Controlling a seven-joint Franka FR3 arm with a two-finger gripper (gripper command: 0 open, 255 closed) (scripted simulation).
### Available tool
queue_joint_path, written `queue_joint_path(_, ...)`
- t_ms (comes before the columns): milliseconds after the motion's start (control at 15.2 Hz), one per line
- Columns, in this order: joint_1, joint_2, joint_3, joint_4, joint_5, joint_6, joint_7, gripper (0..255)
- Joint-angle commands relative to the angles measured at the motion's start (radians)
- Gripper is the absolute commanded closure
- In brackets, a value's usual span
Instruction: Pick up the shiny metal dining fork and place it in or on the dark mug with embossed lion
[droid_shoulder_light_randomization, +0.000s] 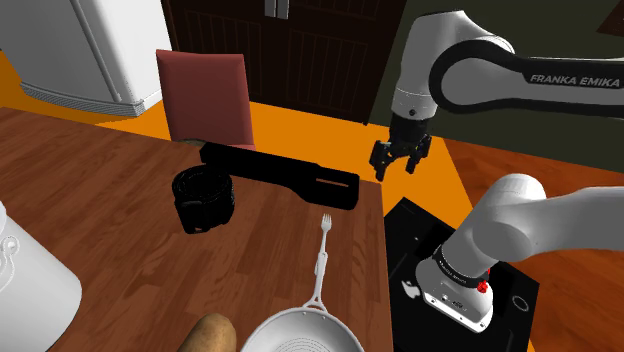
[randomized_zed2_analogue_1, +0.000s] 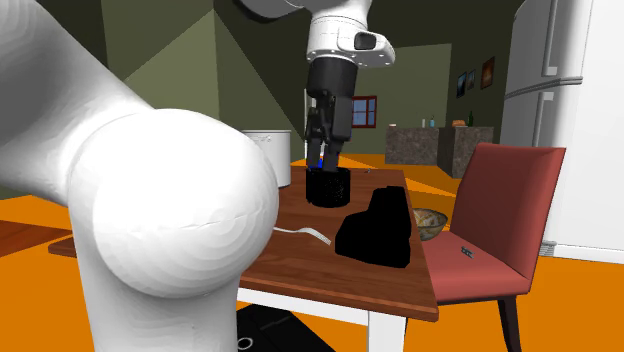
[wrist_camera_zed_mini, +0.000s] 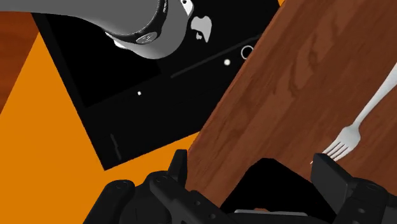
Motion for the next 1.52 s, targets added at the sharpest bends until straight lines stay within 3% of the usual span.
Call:
queue_joint_path(0, 0.006, 0.017, 0.050, -0.021, 0.057, 0.050, 0.084, 0)
queue_joint_path(396, 0.031, 0.105, 0.214, -0.067, 0.223, 0.233, 0.318, 0)
queue_joint_path(792, 0.017, 0.287, 0.392, -0.044, 0.348, 0.457, 0.542, 0)
queue_joint_path(990, -0.014, 0.402, 0.482, -0.009, 0.374, 0.573, 0.654, 0)
queue_joint_path(1452, -0.020, 0.494, 0.534, -0.046, 0.391, 0.704, 0.656, 0)
